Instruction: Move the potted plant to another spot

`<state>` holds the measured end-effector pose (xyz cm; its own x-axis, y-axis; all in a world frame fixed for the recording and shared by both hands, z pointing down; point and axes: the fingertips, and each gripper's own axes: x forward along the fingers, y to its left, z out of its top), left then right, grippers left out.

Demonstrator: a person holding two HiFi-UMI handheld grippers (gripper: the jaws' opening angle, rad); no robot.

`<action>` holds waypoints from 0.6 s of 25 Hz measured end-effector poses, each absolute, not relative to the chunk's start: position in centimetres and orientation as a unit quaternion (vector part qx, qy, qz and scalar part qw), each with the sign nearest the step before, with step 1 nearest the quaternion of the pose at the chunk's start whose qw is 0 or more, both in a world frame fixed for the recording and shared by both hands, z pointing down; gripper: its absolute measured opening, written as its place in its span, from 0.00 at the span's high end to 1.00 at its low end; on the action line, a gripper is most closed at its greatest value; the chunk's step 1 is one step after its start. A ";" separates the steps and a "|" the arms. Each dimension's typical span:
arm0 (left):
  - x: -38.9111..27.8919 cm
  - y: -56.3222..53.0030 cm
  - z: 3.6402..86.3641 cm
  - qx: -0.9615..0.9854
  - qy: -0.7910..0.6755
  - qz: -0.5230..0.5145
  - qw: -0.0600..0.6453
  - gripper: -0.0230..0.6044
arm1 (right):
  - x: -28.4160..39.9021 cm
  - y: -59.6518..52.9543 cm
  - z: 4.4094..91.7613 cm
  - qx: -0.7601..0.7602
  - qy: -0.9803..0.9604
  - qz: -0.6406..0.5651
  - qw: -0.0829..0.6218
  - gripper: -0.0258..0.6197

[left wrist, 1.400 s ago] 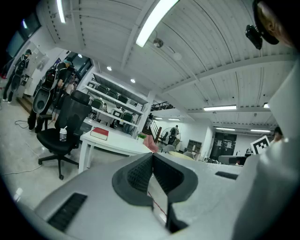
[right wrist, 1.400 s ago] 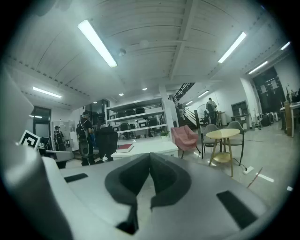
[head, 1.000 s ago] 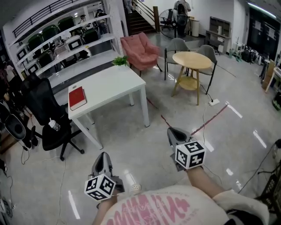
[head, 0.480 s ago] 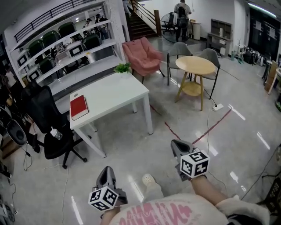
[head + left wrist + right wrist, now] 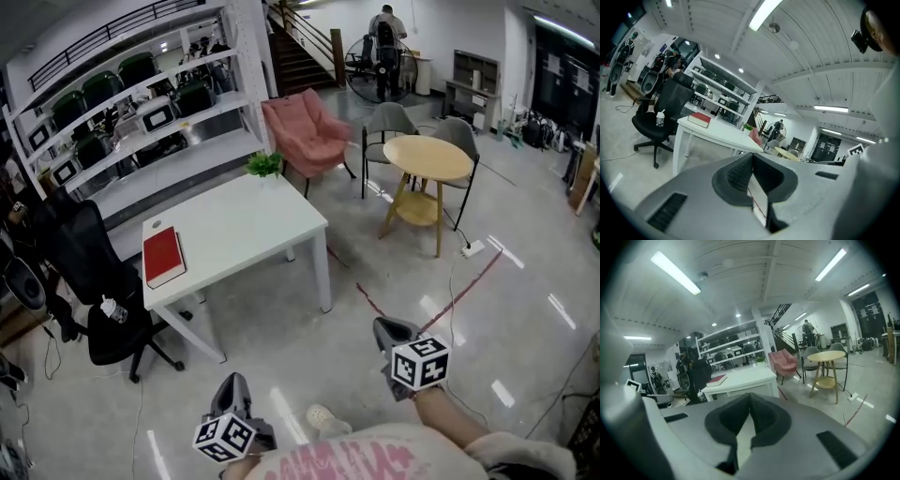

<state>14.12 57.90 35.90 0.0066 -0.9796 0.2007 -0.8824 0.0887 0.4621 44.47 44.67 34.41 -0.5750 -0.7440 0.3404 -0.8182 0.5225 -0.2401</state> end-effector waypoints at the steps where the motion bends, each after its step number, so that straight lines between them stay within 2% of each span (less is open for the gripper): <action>1: 13.2 56.1 36.0 0.664 -0.699 -0.104 0.246 0.96 | 43.6 42.9 34.4 0.448 -0.867 0.193 0.099 0.95; 15: 3.6 34.4 31.8 0.676 -0.696 -0.119 0.210 0.96 | 33.7 21.7 31.9 0.429 -0.878 0.186 0.105 0.95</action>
<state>3.62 34.42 31.78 0.0035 -0.9912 0.1320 -0.8912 0.0568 0.4500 33.70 21.67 31.94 -0.6094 -0.7147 0.3432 -0.7925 0.5623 -0.2362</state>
